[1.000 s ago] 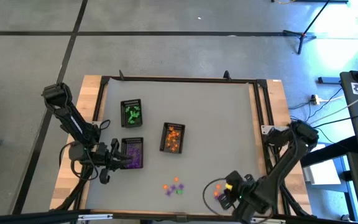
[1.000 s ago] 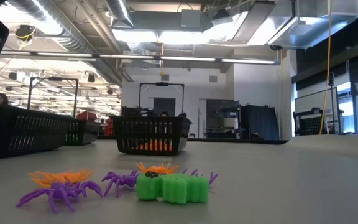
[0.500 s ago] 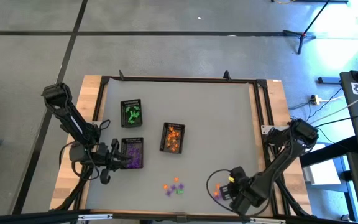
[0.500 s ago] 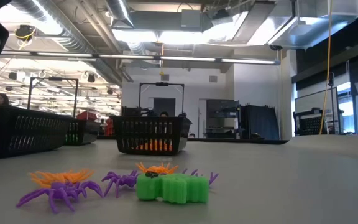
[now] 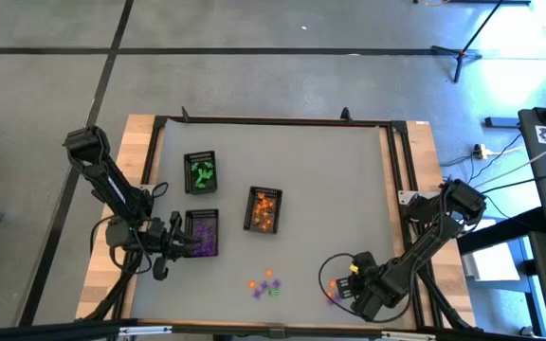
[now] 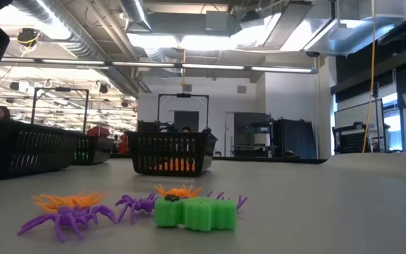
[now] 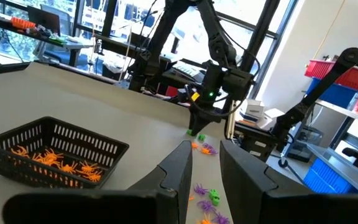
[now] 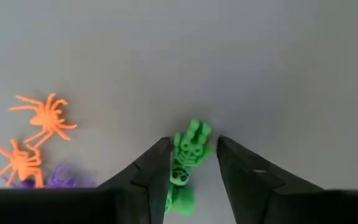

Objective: Sort Halloween decoration
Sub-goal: Put the green alien toy into the top left black basket

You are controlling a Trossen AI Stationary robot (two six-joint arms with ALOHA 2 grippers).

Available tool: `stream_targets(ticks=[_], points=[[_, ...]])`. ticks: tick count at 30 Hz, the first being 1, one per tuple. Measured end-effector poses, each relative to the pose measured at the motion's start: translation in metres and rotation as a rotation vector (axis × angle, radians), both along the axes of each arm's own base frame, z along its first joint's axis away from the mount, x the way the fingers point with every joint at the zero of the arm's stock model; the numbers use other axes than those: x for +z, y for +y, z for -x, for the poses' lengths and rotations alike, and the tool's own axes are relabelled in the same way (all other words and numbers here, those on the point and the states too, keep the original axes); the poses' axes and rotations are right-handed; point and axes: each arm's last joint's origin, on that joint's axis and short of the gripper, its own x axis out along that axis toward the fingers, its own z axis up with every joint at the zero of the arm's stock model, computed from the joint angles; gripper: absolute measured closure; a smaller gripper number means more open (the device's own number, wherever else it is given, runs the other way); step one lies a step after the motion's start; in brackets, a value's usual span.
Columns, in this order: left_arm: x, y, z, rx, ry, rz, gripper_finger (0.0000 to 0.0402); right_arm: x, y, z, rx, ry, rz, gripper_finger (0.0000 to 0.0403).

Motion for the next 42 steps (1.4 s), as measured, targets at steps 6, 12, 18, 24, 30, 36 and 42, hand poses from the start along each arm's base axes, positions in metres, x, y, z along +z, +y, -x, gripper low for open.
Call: stream_targets(ticks=[6,12,18,24,30,36,42], points=[[-0.001,0.000,0.000,0.009,0.005,-0.010,0.0325,0.000,-0.001,0.001,0.040,-0.010,0.031,0.0306],[-0.001,0.001,-0.002,0.018,0.007,-0.014,0.0325,0.000,-0.003,0.001,0.066,-0.010,0.058,0.0386],[-0.001,0.001,-0.002,0.019,0.007,-0.017,0.0325,0.008,-0.005,-0.002,0.068,-0.072,0.178,0.0367],[-0.002,0.002,-0.003,0.042,0.010,-0.018,0.0325,0.025,-0.010,-0.022,0.052,-0.258,0.264,0.0354],[-0.002,0.003,-0.004,0.052,0.010,-0.018,0.0325,0.039,-0.027,-0.068,0.117,-0.422,0.306,0.0368],[-0.002,0.003,-0.004,0.018,0.009,0.056,0.0325,0.059,-0.052,-0.127,0.240,-0.706,0.333,0.0363],[-0.006,0.000,-0.005,-0.057,0.029,0.000,0.0325,0.081,-0.070,-0.175,0.320,-1.069,0.430,0.0363]])
